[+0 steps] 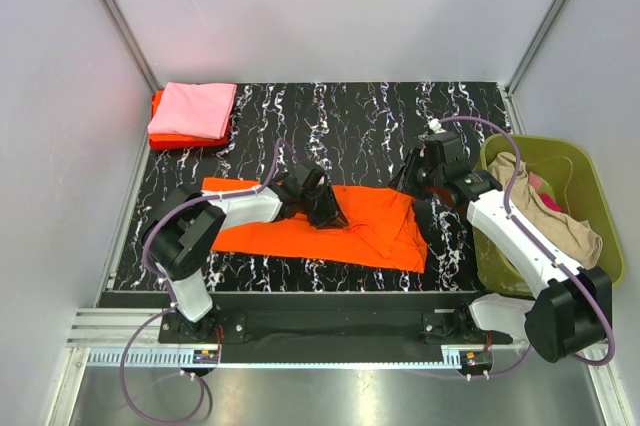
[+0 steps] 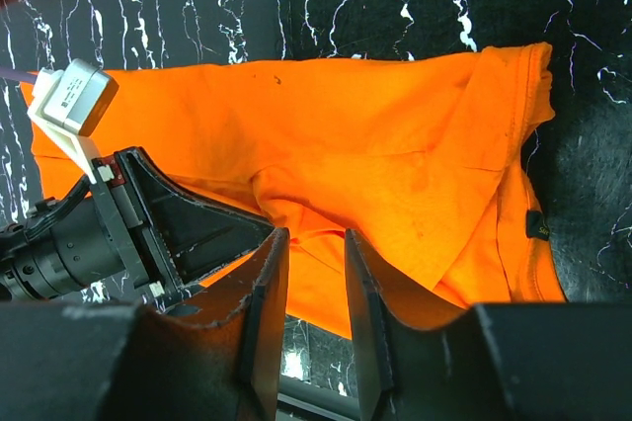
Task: Fold and stack the t-shirts
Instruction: Fold the tshirt
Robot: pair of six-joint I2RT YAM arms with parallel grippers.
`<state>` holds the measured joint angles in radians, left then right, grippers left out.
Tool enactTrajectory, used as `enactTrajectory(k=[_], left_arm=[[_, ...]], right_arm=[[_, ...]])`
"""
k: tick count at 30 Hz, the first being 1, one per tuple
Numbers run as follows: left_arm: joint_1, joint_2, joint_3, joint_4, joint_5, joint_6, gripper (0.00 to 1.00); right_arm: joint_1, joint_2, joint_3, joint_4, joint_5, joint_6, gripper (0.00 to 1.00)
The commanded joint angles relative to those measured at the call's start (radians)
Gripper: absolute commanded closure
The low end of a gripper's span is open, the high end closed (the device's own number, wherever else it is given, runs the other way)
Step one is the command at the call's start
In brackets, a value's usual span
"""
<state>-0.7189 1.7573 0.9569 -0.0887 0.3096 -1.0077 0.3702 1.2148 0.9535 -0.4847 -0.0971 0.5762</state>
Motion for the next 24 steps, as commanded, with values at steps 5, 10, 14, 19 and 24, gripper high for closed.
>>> enactTrajectory(k=[5, 10, 14, 19, 24], left_arm=[[-0.005, -0.036, 0.049, -0.049, -0.021, 0.089, 0.91], [-0.005, -0.073, 0.065, -0.117, -0.058, 0.126, 1.0], [-0.008, -0.133, 0.036, -0.134, -0.116, 0.075, 0.75], [-0.027, -0.145, -0.003, -0.082, -0.109, -0.029, 0.63], [-0.053, -0.105, 0.025, -0.079, -0.118, -0.011, 0.63]], right_arm=[[-0.008, -0.009, 0.001, 0.006, -0.006, -0.021, 0.64], [-0.007, -0.004, -0.002, 0.006, -0.015, -0.019, 0.64], [-0.008, -0.011, -0.012, 0.006, -0.019, -0.016, 0.63], [-0.008, -0.017, -0.012, 0.009, -0.021, -0.015, 0.62], [-0.008, -0.021, -0.015, 0.011, -0.026, -0.015, 0.62]])
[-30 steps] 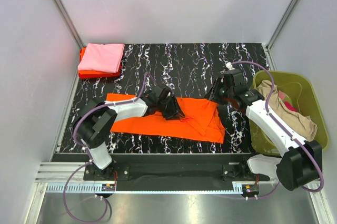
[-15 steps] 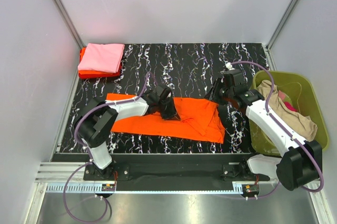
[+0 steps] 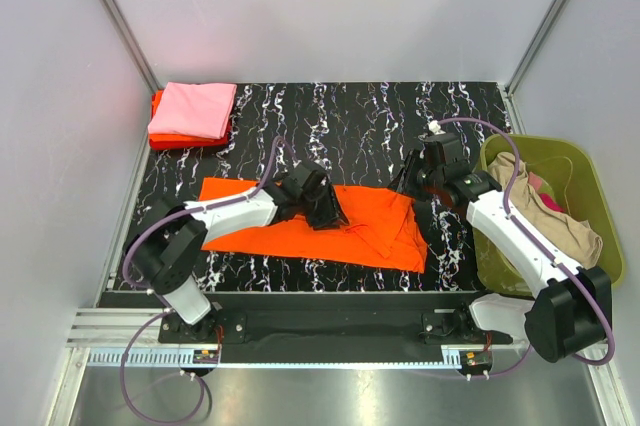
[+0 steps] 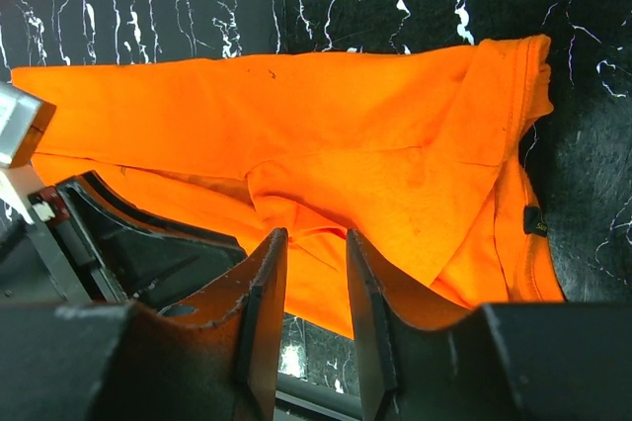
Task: Fold and stack the t-shirts
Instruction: Fold the tshirt
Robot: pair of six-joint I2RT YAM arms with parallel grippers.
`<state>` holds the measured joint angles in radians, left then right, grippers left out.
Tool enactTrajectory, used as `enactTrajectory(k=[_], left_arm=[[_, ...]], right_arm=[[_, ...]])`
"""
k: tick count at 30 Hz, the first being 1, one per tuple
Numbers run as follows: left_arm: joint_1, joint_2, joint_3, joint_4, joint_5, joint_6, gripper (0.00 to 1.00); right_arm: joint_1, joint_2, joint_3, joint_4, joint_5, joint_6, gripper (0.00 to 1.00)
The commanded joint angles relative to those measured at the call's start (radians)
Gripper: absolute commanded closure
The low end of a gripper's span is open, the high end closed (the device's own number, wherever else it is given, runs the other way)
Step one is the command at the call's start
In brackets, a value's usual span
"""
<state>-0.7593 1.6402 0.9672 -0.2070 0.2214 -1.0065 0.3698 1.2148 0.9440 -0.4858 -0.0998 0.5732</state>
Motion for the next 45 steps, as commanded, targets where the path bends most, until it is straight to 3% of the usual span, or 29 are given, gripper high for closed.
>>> enactTrajectory(k=[1, 17, 28, 45], left_arm=[[-0.014, 0.027, 0.016, 0.038, -0.03, -0.004, 0.63], [-0.038, 0.099, 0.103, -0.006, -0.07, 0.118, 0.62], [-0.038, 0.127, 0.136, -0.055, -0.068, 0.16, 0.68], [-0.072, 0.142, 0.18, -0.109, -0.113, 0.246, 0.65]], right_arm=[[-0.008, -0.024, -0.007, 0.013, -0.023, -0.012, 0.62], [-0.006, -0.029, -0.017, 0.021, -0.021, -0.018, 0.62], [-0.008, -0.024, -0.022, 0.024, -0.023, -0.018, 0.62], [-0.008, -0.014, -0.028, 0.036, -0.032, -0.013, 0.62]])
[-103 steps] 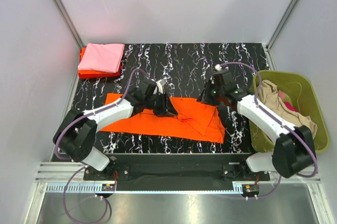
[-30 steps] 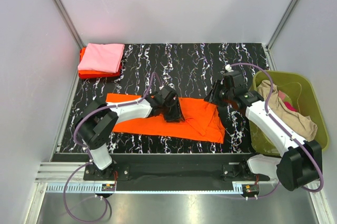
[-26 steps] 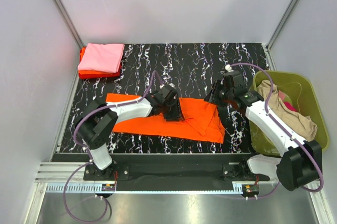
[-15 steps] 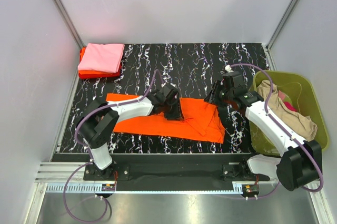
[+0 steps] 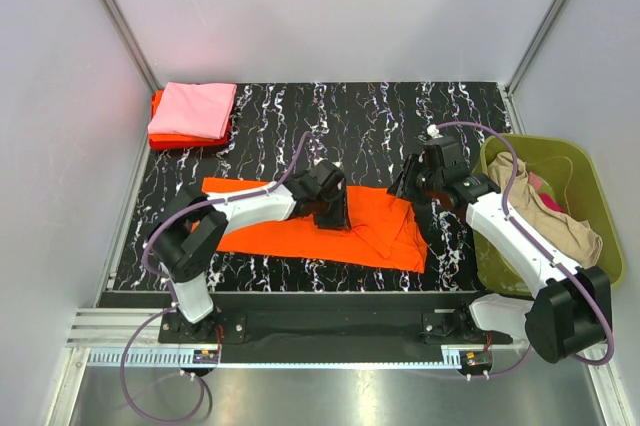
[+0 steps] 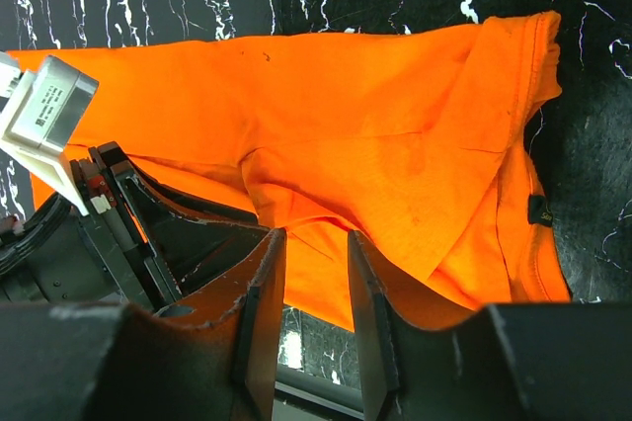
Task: Fold and stack the t-shirts
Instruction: Fold the tshirt
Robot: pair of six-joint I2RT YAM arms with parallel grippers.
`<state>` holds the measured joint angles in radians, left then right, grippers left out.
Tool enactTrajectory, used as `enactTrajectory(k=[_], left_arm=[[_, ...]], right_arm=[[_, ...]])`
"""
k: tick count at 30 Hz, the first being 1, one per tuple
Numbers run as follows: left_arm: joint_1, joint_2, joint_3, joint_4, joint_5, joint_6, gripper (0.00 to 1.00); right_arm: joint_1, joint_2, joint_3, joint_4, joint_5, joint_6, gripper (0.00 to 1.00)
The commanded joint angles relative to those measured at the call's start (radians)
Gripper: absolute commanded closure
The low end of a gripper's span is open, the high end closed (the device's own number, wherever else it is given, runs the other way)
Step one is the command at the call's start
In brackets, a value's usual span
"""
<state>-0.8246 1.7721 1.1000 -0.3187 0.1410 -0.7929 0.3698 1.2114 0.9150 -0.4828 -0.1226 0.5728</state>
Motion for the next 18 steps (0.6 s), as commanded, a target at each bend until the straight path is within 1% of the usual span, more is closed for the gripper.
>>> enactTrajectory(k=[1, 4, 7, 10, 11, 13, 14, 15, 16, 18], left_arm=[[-0.008, 0.013, 0.057, -0.002, -0.032, 0.037, 0.65], [-0.008, 0.023, 0.063, -0.01, -0.032, 0.041, 0.66], [-0.01, 0.026, 0.064, -0.019, -0.032, 0.049, 0.71], [-0.01, 0.023, 0.063, -0.039, -0.044, 0.058, 0.73], [-0.01, 0.014, 0.061, -0.045, -0.052, 0.06, 0.78], [-0.01, 0.006, 0.06, -0.049, -0.058, 0.069, 0.85], [-0.01, 0.0, 0.061, -0.054, -0.06, 0.073, 0.93], [-0.01, -0.003, 0.063, -0.059, -0.061, 0.075, 0.98], [-0.01, -0.008, 0.069, -0.065, -0.064, 0.087, 1.0], [-0.008, -0.011, 0.081, -0.089, -0.077, 0.113, 1.0]], right_arm=[[-0.008, -0.007, -0.001, 0.035, -0.009, -0.013, 0.62], [-0.008, -0.006, -0.002, 0.036, -0.009, -0.011, 0.61], [-0.006, -0.004, -0.001, 0.036, -0.011, -0.014, 0.61], [-0.008, -0.004, -0.002, 0.036, -0.009, -0.014, 0.62], [-0.008, -0.007, -0.004, 0.038, -0.009, -0.014, 0.62], [-0.008, -0.004, -0.004, 0.036, -0.011, -0.013, 0.61], [-0.008, -0.004, -0.004, 0.038, -0.012, -0.011, 0.61], [-0.008, -0.003, -0.005, 0.038, -0.012, -0.011, 0.62], [-0.008, -0.004, -0.005, 0.038, -0.012, -0.011, 0.61], [-0.008, -0.004, -0.007, 0.038, -0.009, -0.011, 0.61]])
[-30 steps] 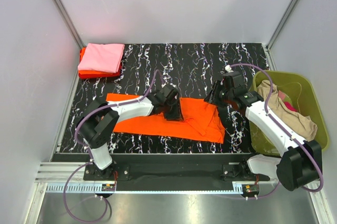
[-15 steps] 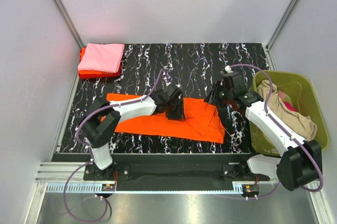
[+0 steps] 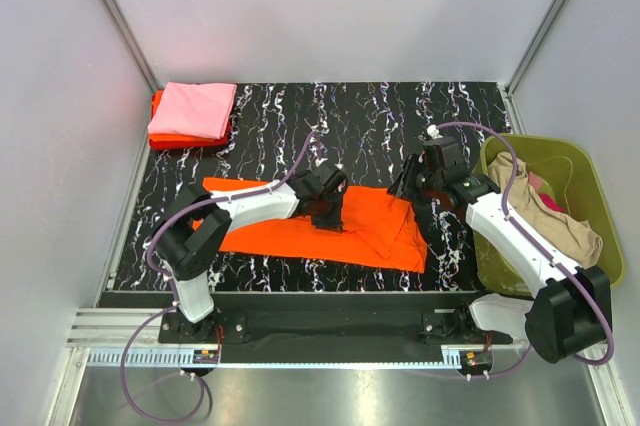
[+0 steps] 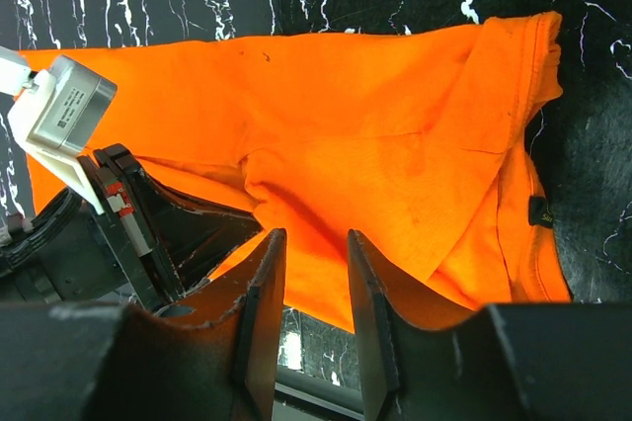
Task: Fold and stack the t-shirts
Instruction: Fold the tshirt
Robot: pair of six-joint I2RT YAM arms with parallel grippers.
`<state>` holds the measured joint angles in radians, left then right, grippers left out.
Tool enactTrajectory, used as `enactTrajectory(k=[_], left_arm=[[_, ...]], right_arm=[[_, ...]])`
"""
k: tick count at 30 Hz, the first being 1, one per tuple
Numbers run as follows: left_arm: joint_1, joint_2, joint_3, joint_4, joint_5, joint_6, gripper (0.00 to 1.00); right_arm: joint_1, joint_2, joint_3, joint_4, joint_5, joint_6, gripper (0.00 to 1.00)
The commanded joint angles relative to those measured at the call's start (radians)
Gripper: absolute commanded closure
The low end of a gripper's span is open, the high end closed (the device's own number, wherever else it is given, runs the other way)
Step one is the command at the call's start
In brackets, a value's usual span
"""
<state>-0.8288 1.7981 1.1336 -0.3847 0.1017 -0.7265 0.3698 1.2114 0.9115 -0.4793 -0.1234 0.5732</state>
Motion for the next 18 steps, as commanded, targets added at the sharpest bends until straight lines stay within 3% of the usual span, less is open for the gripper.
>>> enactTrajectory(k=[1, 12, 18], left_arm=[[-0.006, -0.037, 0.052, -0.043, -0.049, 0.058, 1.0], [-0.004, -0.017, 0.075, -0.118, -0.092, 0.142, 1.0], [-0.004, -0.026, 0.084, -0.138, -0.166, 0.13, 0.93]], right_arm=[[-0.008, -0.006, -0.005, 0.033, -0.007, -0.012, 0.62], [-0.008, 0.013, -0.079, 0.047, -0.079, 0.045, 0.64], [-0.008, 0.013, -0.123, 0.056, -0.088, 0.069, 0.66]])
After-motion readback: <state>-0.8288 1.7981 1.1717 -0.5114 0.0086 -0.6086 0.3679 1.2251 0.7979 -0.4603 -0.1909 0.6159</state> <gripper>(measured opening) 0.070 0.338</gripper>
